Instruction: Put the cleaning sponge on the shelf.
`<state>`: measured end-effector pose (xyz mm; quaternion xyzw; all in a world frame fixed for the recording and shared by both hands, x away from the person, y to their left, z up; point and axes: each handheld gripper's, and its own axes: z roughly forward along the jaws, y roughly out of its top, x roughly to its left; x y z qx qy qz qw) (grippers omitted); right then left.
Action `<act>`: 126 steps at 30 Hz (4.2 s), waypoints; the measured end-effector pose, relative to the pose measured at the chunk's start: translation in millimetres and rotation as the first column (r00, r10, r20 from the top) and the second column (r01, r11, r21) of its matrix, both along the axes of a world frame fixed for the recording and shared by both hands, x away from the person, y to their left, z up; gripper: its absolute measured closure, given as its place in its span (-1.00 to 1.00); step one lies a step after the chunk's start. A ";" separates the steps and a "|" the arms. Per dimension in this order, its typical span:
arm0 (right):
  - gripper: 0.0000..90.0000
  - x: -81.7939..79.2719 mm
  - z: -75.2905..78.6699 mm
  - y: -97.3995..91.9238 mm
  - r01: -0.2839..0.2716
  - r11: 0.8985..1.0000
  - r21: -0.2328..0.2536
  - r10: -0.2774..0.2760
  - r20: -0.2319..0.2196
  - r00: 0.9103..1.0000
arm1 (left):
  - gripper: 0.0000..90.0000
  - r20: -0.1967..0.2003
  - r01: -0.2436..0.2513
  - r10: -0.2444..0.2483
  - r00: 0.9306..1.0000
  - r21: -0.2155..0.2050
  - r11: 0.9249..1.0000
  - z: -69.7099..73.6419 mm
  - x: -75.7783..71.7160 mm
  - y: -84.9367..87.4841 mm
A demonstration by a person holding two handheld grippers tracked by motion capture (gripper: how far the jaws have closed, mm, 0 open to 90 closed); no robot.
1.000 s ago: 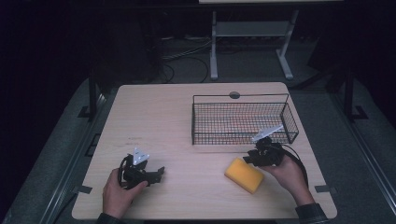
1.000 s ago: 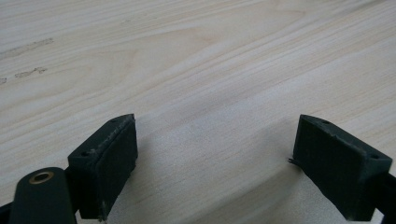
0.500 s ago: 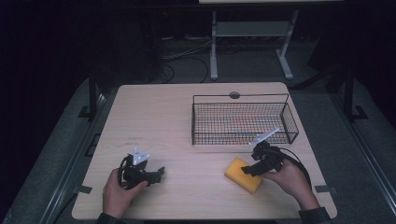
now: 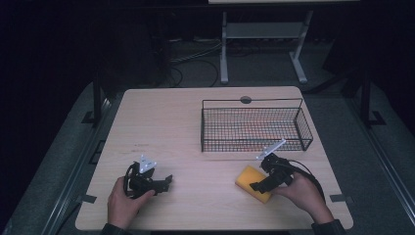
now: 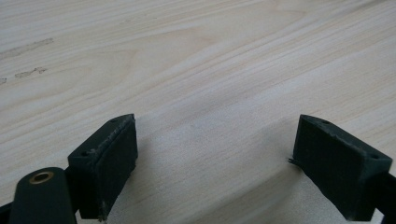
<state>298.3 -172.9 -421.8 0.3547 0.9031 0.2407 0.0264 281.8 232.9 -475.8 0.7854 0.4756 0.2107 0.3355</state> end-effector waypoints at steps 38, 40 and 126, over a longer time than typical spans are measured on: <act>-0.53 -3.2 -25.3 16.3 -0.034 0.994 -0.102 0.033 -0.013 0.999 | -0.71 0.000 0.000 0.000 1.000 0.000 1.000 0.0 0.0 0.0; -0.52 -3.1 -25.1 16.1 -0.034 0.994 -0.101 0.033 -0.015 0.999 | -0.71 0.000 0.000 0.000 1.000 0.000 1.000 0.0 0.0 0.0; -0.51 75.6 69.5 -72.1 0.204 0.977 -0.067 -0.203 0.025 0.979 | -0.71 -0.002 0.000 0.000 1.000 0.001 1.000 0.2 0.0 0.0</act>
